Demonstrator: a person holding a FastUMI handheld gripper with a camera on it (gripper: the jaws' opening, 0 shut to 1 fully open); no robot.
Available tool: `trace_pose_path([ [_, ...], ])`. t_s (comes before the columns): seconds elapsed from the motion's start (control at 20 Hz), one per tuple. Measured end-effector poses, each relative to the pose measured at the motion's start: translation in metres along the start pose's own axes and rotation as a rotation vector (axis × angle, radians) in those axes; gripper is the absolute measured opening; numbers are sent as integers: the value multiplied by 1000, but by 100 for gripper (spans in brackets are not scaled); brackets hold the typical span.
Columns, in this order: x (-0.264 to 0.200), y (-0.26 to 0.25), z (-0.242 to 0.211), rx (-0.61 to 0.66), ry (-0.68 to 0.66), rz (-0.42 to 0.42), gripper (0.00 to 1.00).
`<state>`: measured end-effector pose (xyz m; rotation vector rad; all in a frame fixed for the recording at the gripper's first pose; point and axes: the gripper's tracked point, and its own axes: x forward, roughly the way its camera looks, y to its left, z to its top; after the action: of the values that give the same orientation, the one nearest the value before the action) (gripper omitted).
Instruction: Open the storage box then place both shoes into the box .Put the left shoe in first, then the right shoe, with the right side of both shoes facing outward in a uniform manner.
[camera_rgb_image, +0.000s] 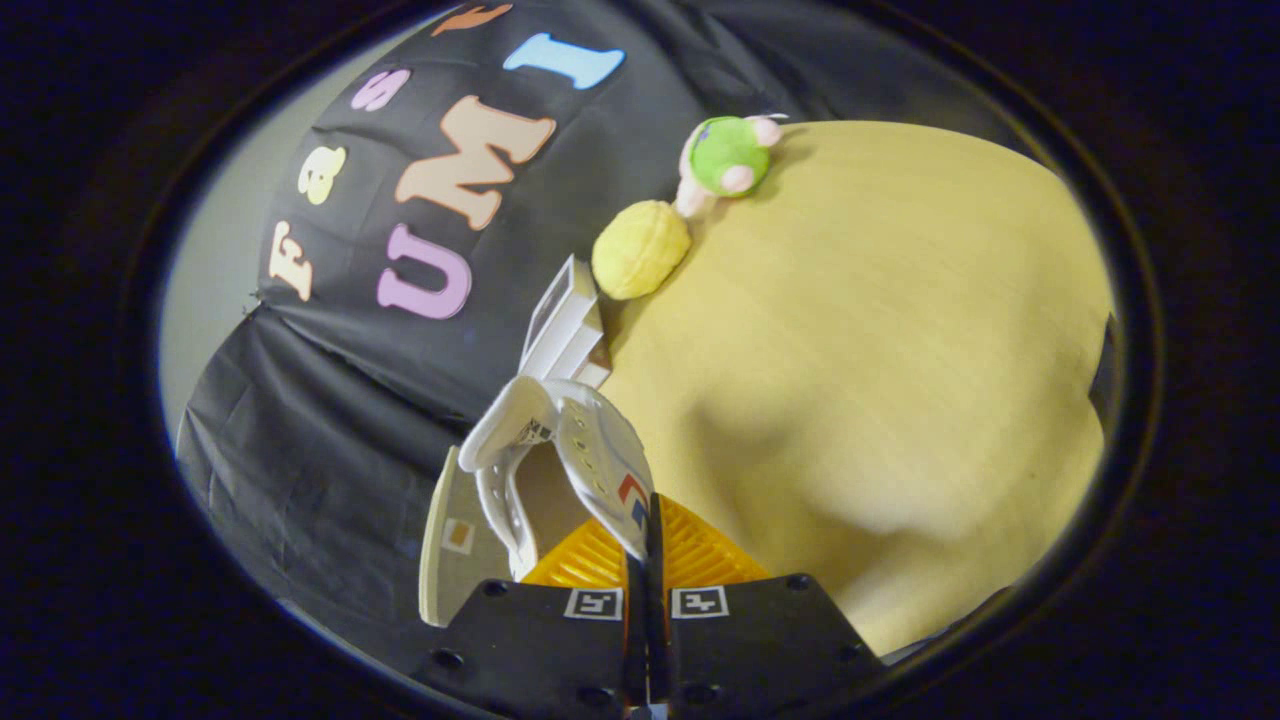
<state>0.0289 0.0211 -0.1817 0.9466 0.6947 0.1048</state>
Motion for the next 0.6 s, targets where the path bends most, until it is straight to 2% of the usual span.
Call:
trace_pose_path([
  [0.3,-21,92,-45,-33,84,134,4],
  [0.6,5,187,-76,-95,160,252,4],
])
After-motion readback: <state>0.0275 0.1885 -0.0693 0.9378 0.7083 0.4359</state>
